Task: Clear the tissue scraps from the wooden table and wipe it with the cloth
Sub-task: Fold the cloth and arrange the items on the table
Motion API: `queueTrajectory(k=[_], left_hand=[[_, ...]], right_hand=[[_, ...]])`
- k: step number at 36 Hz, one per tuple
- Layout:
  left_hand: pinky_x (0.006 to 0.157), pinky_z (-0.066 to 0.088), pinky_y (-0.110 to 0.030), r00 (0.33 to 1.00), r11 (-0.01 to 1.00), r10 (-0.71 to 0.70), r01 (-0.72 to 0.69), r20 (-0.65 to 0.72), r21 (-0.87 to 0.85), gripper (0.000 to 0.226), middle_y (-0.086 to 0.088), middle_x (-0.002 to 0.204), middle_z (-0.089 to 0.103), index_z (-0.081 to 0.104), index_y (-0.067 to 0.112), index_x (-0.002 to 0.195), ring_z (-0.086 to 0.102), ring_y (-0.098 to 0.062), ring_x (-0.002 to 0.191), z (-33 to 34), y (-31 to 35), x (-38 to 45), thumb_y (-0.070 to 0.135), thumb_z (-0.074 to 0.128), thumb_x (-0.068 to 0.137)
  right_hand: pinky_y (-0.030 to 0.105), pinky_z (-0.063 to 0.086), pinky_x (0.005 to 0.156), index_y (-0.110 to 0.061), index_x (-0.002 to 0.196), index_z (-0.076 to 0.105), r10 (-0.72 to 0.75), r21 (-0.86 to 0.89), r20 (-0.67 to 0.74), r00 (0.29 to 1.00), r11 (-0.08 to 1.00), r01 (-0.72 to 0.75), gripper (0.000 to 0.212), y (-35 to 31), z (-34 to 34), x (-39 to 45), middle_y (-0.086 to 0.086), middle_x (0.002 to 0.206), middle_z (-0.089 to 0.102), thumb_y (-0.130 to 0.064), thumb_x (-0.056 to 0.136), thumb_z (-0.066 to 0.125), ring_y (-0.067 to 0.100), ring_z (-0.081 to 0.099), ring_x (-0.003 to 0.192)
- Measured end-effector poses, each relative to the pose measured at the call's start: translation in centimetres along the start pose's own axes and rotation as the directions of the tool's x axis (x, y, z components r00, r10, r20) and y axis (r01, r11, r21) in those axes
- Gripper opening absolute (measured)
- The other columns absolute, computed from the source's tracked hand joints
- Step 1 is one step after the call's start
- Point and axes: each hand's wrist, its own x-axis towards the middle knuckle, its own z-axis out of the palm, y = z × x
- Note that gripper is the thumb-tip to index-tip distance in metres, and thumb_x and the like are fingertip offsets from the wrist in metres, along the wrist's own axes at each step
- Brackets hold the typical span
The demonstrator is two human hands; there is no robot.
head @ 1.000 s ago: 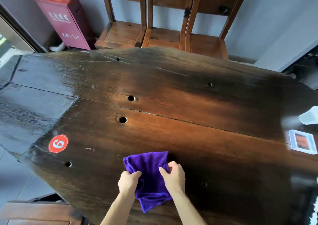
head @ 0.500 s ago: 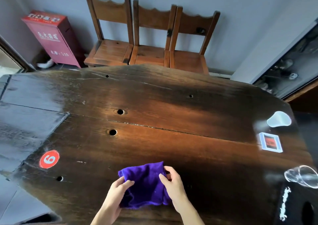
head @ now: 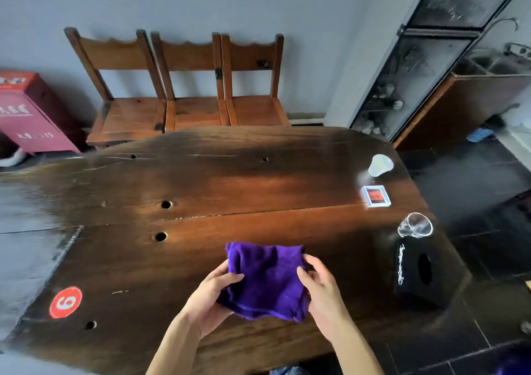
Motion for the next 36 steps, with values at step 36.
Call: queueTrajectory(k=[36], left_hand=[[0.109,0.044,-0.062,0.999,0.994,-0.002,0.006,0.034,-0.109,0.059,-0.017,0.146,0.058,0.062,0.027,0.139,0.058,-0.043,0.13,25.4,2.1,32.6,0.018,0.076,0.082]], right_hand=[[0.039,0.055,0.096,-0.023,0.122,0.062,-0.044,-0.047,0.051,0.998,0.998,0.046,0.026,-20.3,-27.2,24.5,0.003,0.116,0.068,-0.01,0.101,0.058,0.016,0.066,0.104]])
